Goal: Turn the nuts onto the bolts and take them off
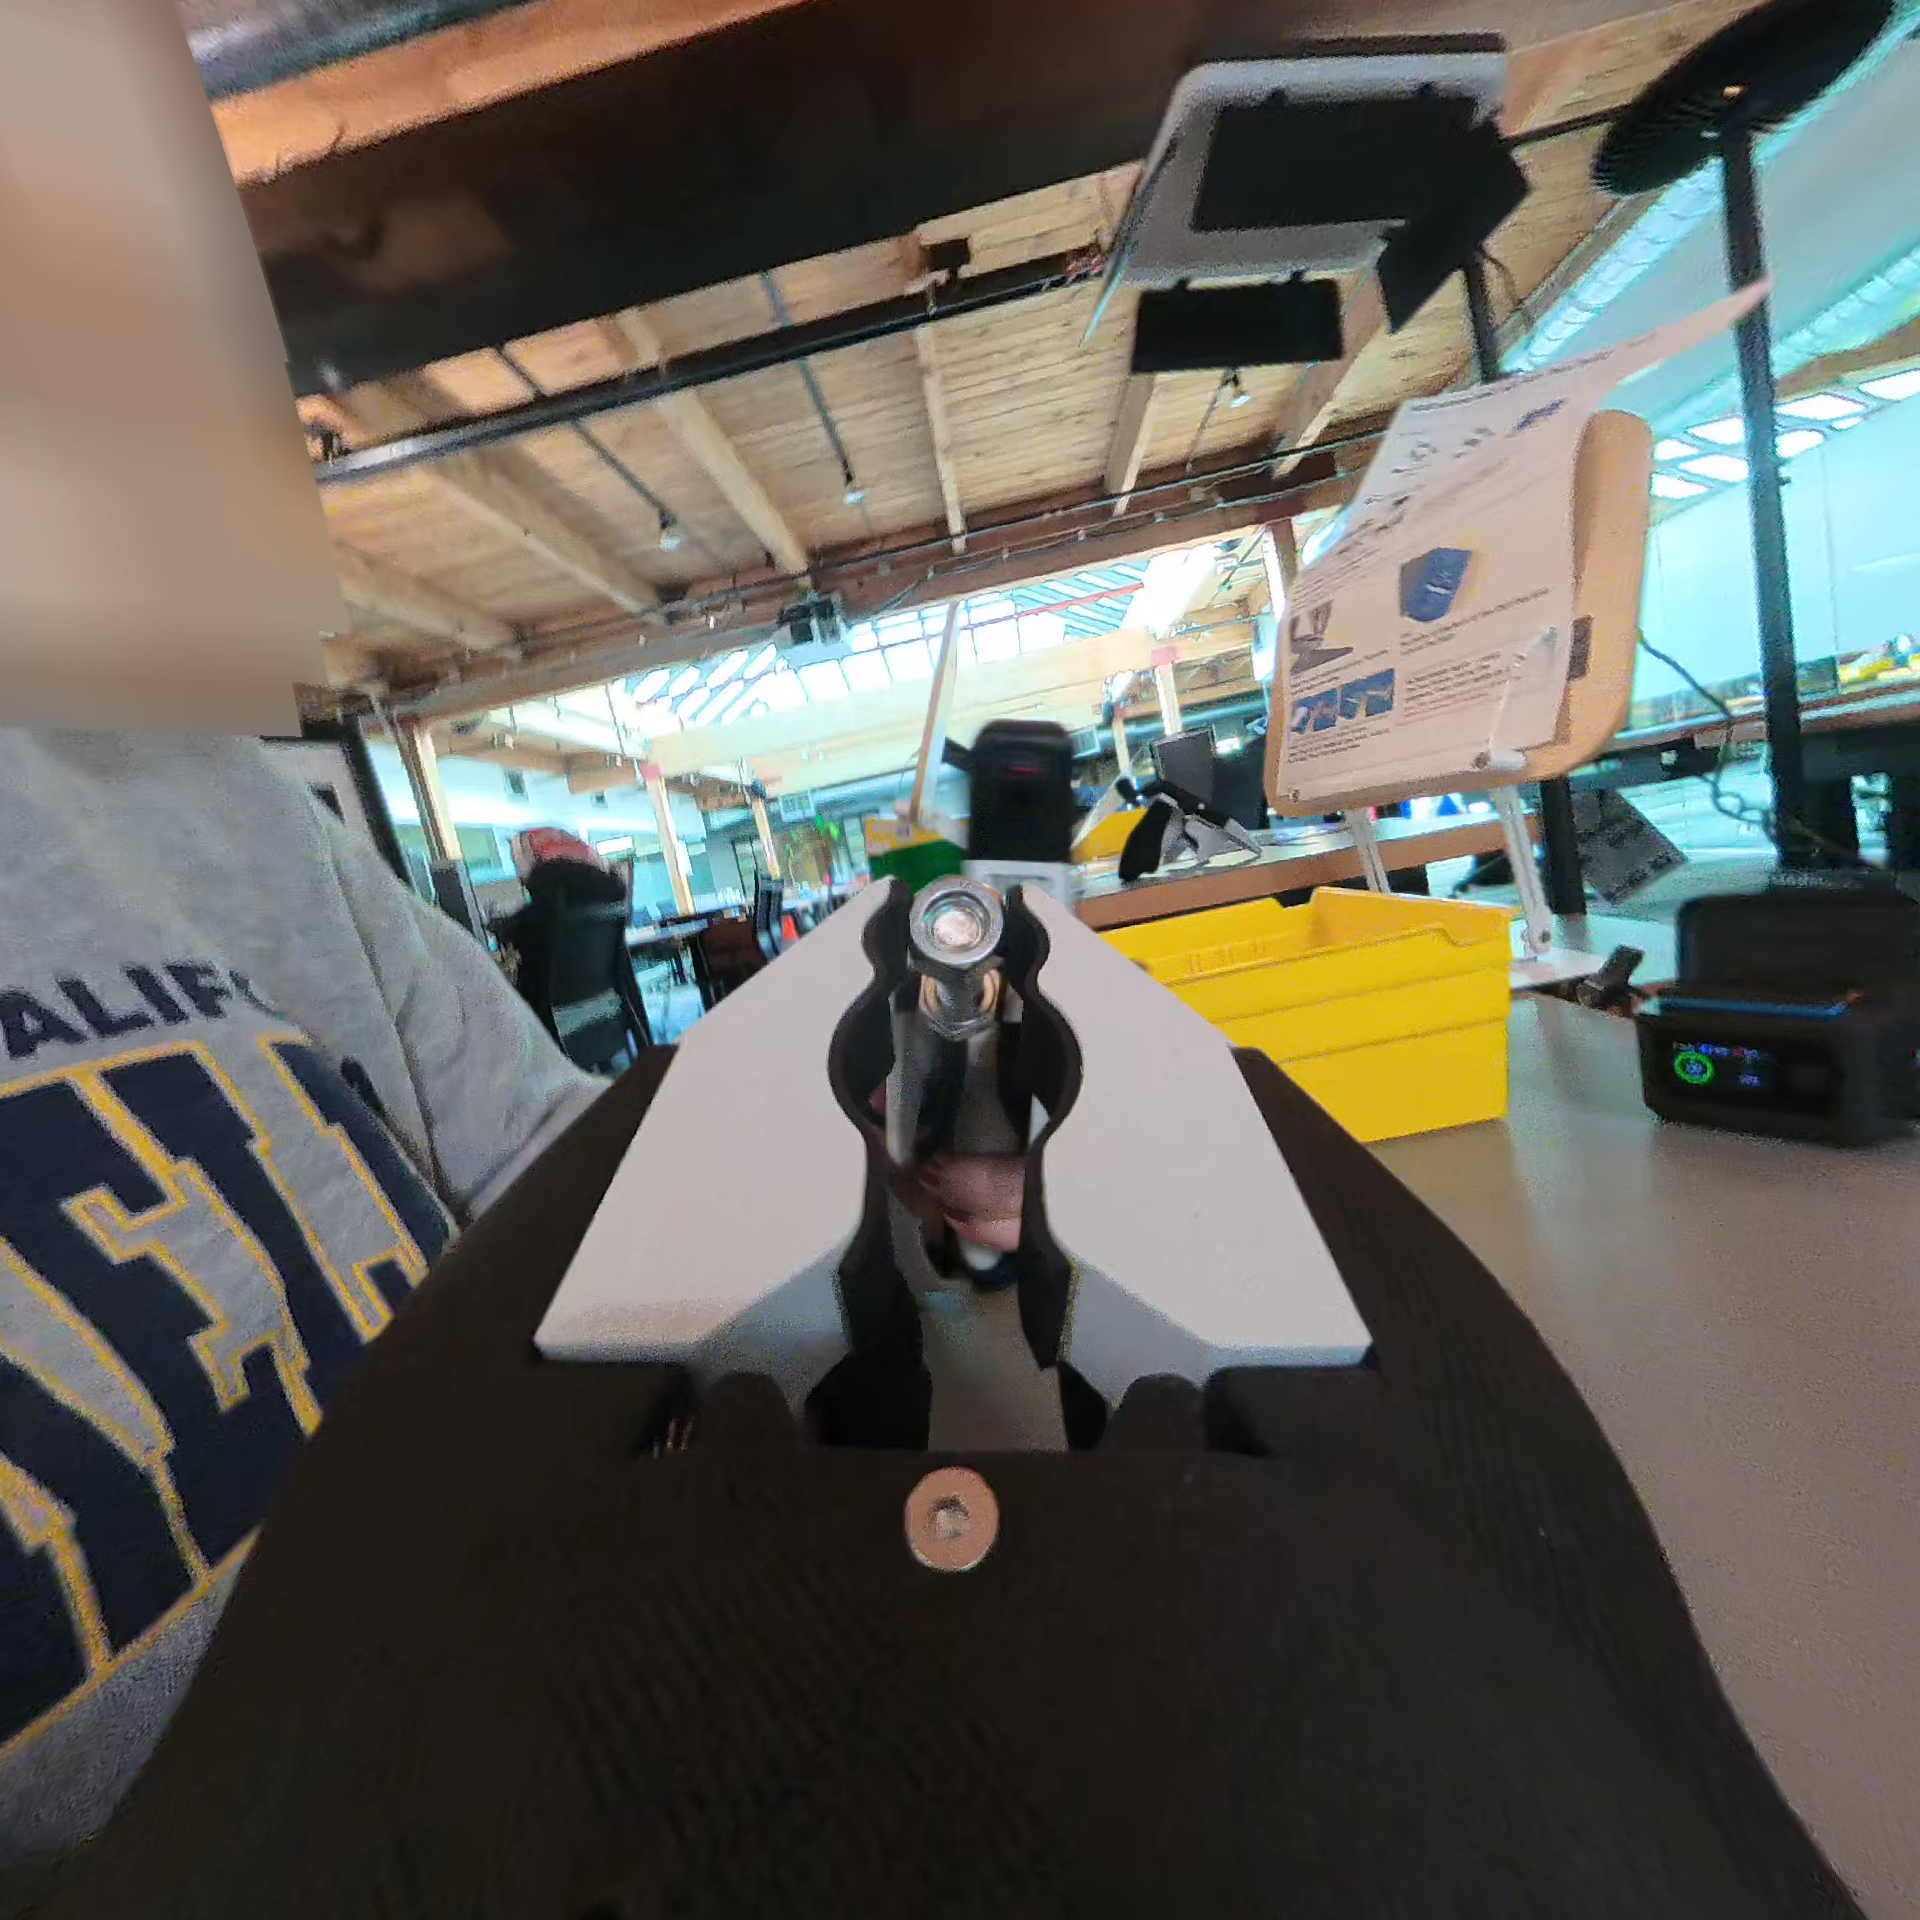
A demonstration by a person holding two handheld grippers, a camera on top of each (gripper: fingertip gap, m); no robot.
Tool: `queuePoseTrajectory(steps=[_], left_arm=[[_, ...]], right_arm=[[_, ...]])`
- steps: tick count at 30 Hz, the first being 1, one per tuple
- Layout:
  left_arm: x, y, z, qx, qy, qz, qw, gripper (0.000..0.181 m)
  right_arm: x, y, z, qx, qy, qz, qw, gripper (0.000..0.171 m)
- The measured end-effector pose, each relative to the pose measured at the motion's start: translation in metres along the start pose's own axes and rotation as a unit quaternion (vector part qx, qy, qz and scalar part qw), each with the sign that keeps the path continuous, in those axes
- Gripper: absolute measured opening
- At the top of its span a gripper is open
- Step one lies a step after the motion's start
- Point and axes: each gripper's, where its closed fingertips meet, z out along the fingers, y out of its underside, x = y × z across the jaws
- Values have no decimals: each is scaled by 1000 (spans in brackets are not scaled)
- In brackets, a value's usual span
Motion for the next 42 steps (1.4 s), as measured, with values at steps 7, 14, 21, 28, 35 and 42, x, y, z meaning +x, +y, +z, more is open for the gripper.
queuePoseTrajectory(steps=[7,14,21,28,35,42], left_arm=[[62,-11,-18,51,425,-437,791,15],[42,-15,2,121,339,-374,854,47],[-20,6,9,29,-113,94,989,76],[7,-9,9,14,-175,310,934,18],[24,-11,10,46,34,33,998,9],[59,-19,-1,107,404,-426,803,25]], right_arm=[[-60,10,25,-173,-25,-228,958,17],[-44,-8,18,-143,57,-192,969,17],[0,-16,1,-67,158,-58,983,16],[0,-8,3,-26,132,19,991,15],[-23,-8,3,-68,84,-72,992,16],[-63,-2,17,-124,-8,-157,980,17]])
